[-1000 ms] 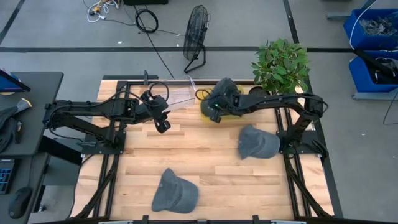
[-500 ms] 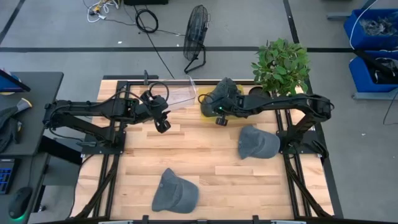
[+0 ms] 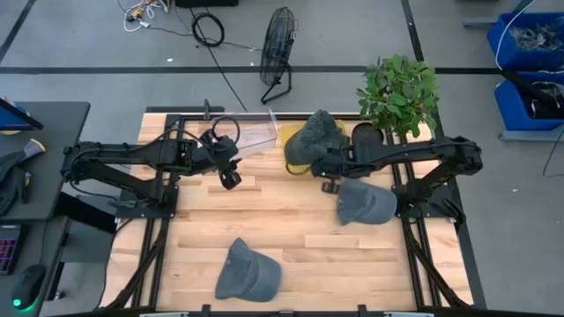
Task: Pick & Place hat
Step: Put the bottom gray cap into the transparent bin
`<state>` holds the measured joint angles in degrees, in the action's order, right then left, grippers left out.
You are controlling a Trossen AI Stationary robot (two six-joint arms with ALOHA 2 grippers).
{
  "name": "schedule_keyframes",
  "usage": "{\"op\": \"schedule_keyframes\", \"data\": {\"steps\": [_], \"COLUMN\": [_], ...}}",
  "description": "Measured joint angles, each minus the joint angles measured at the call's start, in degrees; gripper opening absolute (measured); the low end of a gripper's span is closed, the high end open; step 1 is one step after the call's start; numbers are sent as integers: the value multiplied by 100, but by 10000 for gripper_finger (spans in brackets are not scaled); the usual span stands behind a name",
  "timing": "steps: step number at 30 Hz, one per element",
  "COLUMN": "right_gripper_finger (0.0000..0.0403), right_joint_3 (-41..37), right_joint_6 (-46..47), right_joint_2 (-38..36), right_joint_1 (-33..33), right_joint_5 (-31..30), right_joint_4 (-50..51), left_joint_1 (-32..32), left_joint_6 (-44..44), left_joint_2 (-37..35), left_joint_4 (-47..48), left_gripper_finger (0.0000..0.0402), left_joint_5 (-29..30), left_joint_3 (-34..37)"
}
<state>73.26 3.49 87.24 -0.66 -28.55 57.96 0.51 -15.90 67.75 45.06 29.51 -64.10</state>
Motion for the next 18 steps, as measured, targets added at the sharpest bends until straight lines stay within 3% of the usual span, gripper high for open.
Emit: {"op": "schedule_keyframes", "data": {"steps": [6,11,18], "right_gripper_finger": [132,133,133], "right_joint_3": [-48,-215,-492], "right_joint_6": [878,1210,1050], "right_joint_2": [11,13,15], "right_joint_1": [314,531,743], "right_joint_5": [1212,2013,2667], "right_joint_4": [782,705,300], "left_joint_1": [-5,-155,-834], "left_joint_6": [4,-177,-413], "left_joint_2": [0,0,0], "left_joint_4": [97,288,481], "left_gripper_finger": [142,142,142], "left_joint_5": [-411,-1441,-1647], "left_joint_3": [0,0,0]}}
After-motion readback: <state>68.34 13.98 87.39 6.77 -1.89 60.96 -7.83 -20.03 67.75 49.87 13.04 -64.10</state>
